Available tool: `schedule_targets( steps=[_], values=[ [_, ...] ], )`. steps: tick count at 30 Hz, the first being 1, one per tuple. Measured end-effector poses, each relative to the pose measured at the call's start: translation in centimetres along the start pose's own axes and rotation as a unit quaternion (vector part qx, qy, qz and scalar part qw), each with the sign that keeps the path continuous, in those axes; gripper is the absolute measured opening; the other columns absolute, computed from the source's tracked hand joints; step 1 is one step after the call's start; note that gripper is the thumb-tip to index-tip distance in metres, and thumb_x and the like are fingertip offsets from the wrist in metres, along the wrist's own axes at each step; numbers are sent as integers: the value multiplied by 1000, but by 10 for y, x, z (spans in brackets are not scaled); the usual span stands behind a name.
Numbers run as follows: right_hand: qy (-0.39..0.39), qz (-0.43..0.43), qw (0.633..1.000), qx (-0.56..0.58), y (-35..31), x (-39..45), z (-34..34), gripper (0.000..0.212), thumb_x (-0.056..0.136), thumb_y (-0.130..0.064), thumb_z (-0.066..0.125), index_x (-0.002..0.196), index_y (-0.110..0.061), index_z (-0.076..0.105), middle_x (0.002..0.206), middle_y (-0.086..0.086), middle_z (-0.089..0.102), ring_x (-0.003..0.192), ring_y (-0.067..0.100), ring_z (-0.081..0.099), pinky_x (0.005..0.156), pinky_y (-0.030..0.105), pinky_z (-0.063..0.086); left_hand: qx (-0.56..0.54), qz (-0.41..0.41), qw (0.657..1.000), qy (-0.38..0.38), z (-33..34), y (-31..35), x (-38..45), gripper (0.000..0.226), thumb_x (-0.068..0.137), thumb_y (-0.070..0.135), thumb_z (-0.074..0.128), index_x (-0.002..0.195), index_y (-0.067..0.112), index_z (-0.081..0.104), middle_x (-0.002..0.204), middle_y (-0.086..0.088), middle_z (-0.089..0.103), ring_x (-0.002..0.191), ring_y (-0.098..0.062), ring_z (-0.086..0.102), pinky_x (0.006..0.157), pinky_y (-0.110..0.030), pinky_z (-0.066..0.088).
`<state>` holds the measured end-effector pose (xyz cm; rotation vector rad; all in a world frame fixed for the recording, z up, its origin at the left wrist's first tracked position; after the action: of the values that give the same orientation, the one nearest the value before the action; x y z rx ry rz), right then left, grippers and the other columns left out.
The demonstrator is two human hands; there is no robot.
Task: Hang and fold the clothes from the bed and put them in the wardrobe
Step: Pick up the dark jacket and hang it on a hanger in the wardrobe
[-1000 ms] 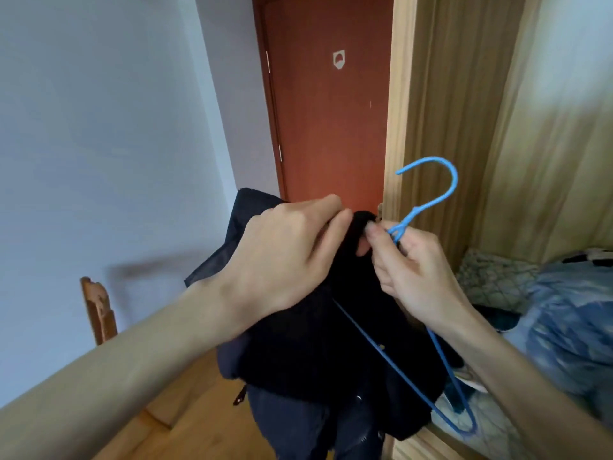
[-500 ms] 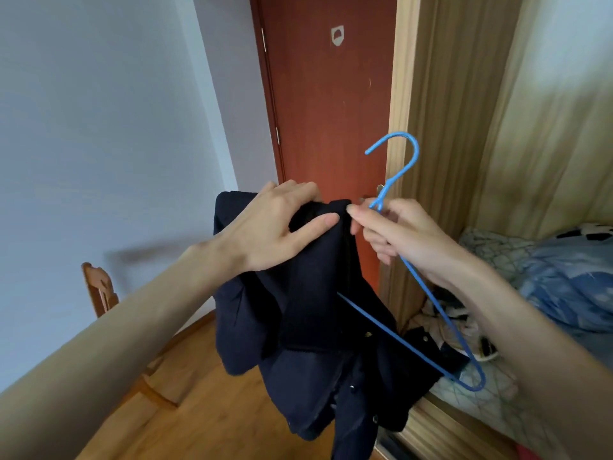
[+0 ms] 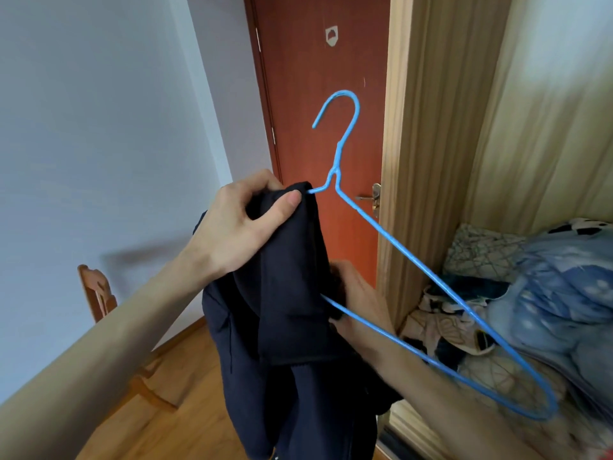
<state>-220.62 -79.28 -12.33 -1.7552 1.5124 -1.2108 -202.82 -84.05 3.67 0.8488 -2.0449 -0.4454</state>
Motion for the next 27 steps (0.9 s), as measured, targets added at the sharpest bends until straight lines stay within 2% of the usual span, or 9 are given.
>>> schedule_targets(
  steps=[2,5,8,12,14,17,20,24,27],
  values=[
    [-23,26,992,120,-1,0,21,44,85,-60,68,124,-63,48,142,-9,56,131,22,57,103,42,53,0,-3,1000,18,-13,4,-3,43,89,64,58,90,22,65,82,3,68,74,-9,63,66,-21,47],
    [14,8,1000,23,-15,-11,28,65,88,-54,50,149,-41,37,147,-10,48,135,15,50,107,42,48,8,-9,999,42,-35,7,-11,43,88,64,59,89,22,66,82,1,70,78,-19,67,68,-30,51],
    [40,-22,998,-44,-15,-24,34,79,76,-64,35,149,-34,34,139,-6,51,131,17,51,103,47,47,32,-27,997,67,-58,3,-22,45,86,67,59,89,23,67,82,1,71,80,-23,68,67,-33,51],
    [46,-24,998,-28,11,-4,27,17,87,-44,64,104,-43,60,81,-21,66,79,-8,61,72,30,46,68,-56,991,98,-88,-8,-40,44,85,68,59,90,25,68,82,3,71,80,-22,69,71,-42,55],
    [37,-37,998,-25,21,7,17,20,91,-35,76,76,-39,63,59,-15,56,59,-5,51,61,30,41,80,-75,988,111,-102,-13,-49,42,86,66,59,92,26,68,84,5,72,81,-17,70,72,-40,55],
    [37,-63,997,-29,20,22,3,18,95,-41,72,83,-28,72,71,0,67,67,2,58,67,36,52,102,-92,983,122,-118,-20,-61,39,87,64,60,93,27,70,86,9,73,82,-12,70,73,-37,57],
    [39,-92,995,-8,5,39,-14,14,102,-22,66,94,-31,74,82,-14,73,78,-2,67,69,24,50,121,-111,979,123,-129,-27,-73,42,84,68,59,96,28,70,89,12,74,84,-8,70,75,-37,57],
    [69,-139,985,-76,-16,62,-31,17,105,-36,58,95,-24,63,68,-1,61,56,24,58,52,41,45,143,-128,971,140,-146,-39,-88,43,82,69,59,95,29,69,90,16,74,85,-3,69,76,-35,55],
    [117,-164,958,-206,-31,72,-39,27,107,-41,53,91,-19,56,59,-7,49,48,13,48,46,21,33,156,-137,967,150,-153,-48,-97,40,87,67,67,97,28,68,91,15,74,85,-2,69,81,-34,57]
  ],
)
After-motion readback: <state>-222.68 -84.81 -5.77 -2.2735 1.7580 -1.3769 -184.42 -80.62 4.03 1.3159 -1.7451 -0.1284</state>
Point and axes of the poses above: each hand's wrist, its own x-axis towards the middle knuckle, its own z-axis out of the palm, y = z × x, the point moved 4 cm from there along x, towards the middle knuckle
